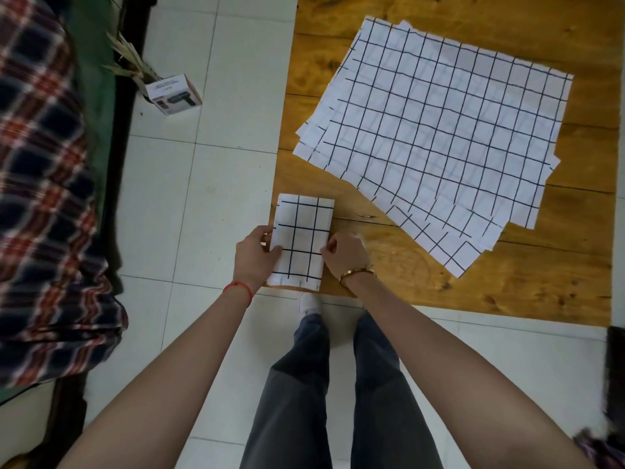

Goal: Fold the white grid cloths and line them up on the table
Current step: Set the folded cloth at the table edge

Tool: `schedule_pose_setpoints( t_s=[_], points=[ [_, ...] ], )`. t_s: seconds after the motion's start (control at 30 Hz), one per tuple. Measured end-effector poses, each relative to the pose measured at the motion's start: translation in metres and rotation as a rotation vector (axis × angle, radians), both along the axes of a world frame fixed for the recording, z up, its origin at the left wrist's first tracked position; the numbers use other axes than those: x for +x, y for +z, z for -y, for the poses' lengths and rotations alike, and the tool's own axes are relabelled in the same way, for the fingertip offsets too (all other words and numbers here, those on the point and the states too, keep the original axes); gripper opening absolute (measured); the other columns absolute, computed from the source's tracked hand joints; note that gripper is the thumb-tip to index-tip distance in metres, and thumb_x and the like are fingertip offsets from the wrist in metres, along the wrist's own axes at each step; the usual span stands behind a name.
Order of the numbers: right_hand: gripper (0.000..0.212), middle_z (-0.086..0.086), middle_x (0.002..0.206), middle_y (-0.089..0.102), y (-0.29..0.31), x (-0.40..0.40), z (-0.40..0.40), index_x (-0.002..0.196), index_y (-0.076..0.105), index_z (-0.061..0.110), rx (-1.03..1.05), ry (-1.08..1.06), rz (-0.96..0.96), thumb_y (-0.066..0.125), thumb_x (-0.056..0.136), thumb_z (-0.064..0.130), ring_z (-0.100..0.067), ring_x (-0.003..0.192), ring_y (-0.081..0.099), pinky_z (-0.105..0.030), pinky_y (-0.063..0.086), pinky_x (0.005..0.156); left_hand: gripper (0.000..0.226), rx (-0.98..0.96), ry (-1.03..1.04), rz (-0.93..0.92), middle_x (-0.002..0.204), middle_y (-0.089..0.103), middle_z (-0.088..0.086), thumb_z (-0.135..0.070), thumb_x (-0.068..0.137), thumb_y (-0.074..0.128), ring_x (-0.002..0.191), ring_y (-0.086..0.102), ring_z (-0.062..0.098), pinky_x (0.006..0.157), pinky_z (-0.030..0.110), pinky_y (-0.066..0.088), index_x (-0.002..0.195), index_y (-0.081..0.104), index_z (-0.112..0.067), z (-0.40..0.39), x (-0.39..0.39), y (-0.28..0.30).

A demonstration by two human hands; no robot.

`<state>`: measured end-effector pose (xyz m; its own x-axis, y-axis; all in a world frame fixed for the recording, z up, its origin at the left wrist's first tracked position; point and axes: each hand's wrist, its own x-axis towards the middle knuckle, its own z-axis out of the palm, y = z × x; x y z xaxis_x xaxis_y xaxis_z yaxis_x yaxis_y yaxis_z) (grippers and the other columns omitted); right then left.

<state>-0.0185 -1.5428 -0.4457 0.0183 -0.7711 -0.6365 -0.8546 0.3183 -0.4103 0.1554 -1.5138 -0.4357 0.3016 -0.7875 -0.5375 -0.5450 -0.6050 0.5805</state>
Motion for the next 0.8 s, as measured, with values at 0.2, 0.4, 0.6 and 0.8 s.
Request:
schedule_pose_setpoints(
  t_s=[0.2, 0.4, 0.6, 0.8],
  points=[
    [0.015, -0.001, 0.083, 0.065, -0.003, -0.011, -0.001, 0.088, 0.062, 0.018, -0.014, -0.007, -0.001, 0.057, 0.088, 0.033, -0.017, 0.075, 0.060, -0.030, 0.052, 0.066, 0.034, -0.030, 0.023, 0.045, 0.105, 0.067, 0.000, -0.011, 0.087, 0.064, 0.080, 0.064, 0.016, 0.074, 0.027, 0.053, 0.120, 0.060, -0.017, -0.006, 0.006, -0.001],
    [0.017, 0.002, 0.078, 0.062, 0.012, -0.039, 0.023, 0.087, 0.062, 0.017, -0.165, -0.116, -0.038, 0.055, 0.089, 0.031, -0.016, 0.074, 0.059, -0.030, 0.051, 0.062, 0.030, -0.167, -0.098, 0.095, 0.104, 0.065, -0.003, -0.011, 0.088, 0.063, 0.085, 0.063, 0.014, 0.076, 0.026, 0.053, 0.117, 0.063, -0.017, 0.011, 0.007, 0.010],
    [0.005, -0.001, 0.085, 0.059, 0.022, -0.068, 0.073, 0.085, 0.059, 0.016, -0.372, -0.180, 0.011, 0.056, 0.084, 0.021, -0.017, 0.083, 0.055, -0.031, 0.049, 0.069, 0.028, -0.282, -0.265, 0.139, 0.107, 0.066, 0.001, -0.009, 0.090, 0.058, 0.088, 0.057, 0.011, 0.077, 0.019, 0.044, 0.116, 0.063, -0.017, 0.060, -0.008, 0.019],
    [0.016, -0.003, 0.099, 0.052, 0.006, -0.072, 0.113, 0.097, 0.057, 0.015, -0.431, -0.056, -0.016, 0.062, 0.083, 0.021, -0.019, 0.098, 0.048, -0.029, 0.044, 0.082, 0.031, -0.332, -0.391, 0.199, 0.117, 0.063, 0.004, -0.015, 0.092, 0.060, 0.108, 0.057, 0.020, 0.089, 0.027, 0.047, 0.123, 0.060, -0.018, 0.107, -0.021, 0.012]
  ],
)
